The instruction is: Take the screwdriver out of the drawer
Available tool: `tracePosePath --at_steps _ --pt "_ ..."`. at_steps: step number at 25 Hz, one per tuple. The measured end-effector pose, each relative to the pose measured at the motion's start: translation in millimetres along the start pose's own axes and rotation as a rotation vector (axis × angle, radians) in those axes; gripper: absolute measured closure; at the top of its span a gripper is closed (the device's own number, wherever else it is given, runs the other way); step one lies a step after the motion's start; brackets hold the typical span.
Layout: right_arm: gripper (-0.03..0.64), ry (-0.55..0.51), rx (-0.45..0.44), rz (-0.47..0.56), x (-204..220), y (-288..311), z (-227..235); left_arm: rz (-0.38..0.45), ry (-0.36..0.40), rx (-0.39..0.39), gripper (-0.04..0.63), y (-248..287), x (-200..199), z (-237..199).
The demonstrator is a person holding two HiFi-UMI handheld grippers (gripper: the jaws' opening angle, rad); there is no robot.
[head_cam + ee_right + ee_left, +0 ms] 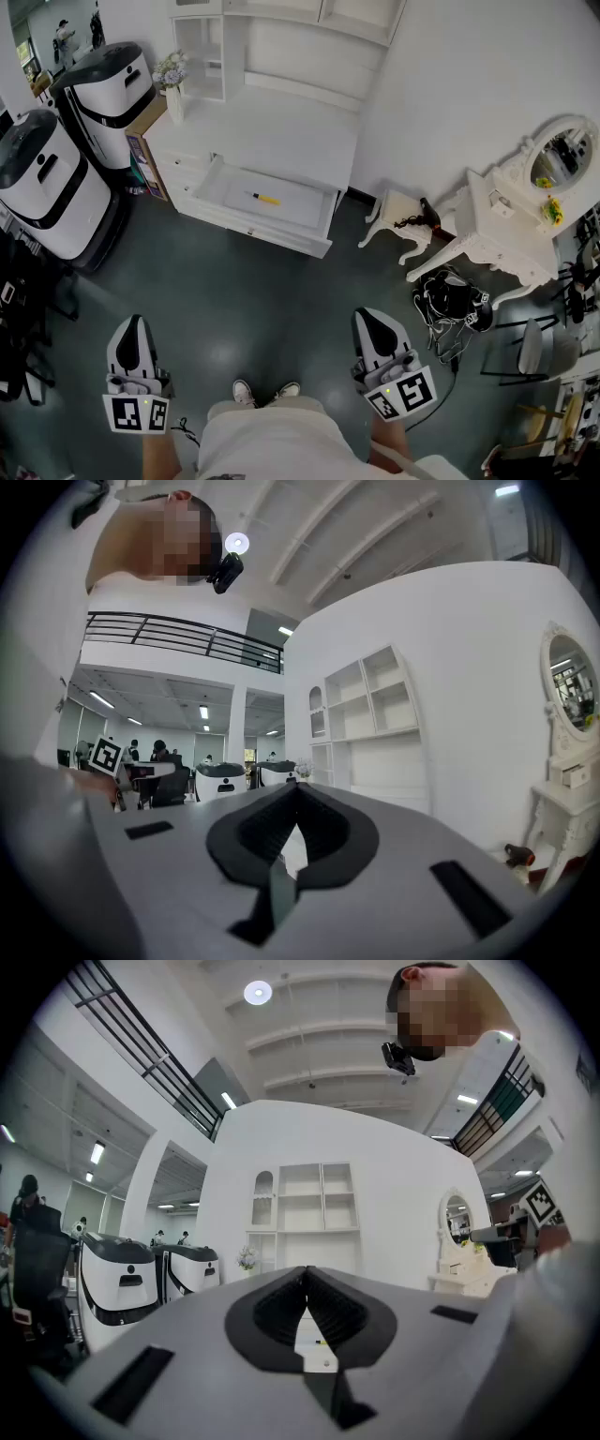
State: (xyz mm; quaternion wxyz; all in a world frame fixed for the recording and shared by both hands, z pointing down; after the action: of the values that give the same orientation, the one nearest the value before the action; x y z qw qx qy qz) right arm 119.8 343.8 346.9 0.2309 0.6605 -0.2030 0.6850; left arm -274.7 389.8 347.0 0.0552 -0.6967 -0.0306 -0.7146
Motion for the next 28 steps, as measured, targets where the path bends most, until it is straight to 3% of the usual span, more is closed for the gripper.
tracePosePath --at_steps 9,19,21,28 --pt "0.607 0.002 -0.007 0.011 -2 -20 6 0.025 0.006 0.002 0.58 -6 -9 22" --pt "0.606 0.084 -0.065 0.061 4 -43 36 0.021 0.021 -0.033 0.575 0 -9 54" --pt "0.606 0.088 -0.059 0.065 6 -50 42 0.025 0.029 -0.036 0.535 -1 -8 60" --pt "0.606 0.097 -0.057 0.067 10 -56 57 0.013 0.072 -0.051 0.29 10 -9 74"
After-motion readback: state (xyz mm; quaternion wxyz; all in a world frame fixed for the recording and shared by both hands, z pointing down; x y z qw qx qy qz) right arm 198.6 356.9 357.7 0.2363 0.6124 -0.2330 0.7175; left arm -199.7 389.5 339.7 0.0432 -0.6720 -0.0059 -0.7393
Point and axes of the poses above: the fingertips, and each gripper's own axes: y forward along the fingers, z to its right, x out of its underside, the point moved 5 cm from there along -y, backward along the fingers, and after that the axes turned 4 degrees about -z, right-handed, at the moved point
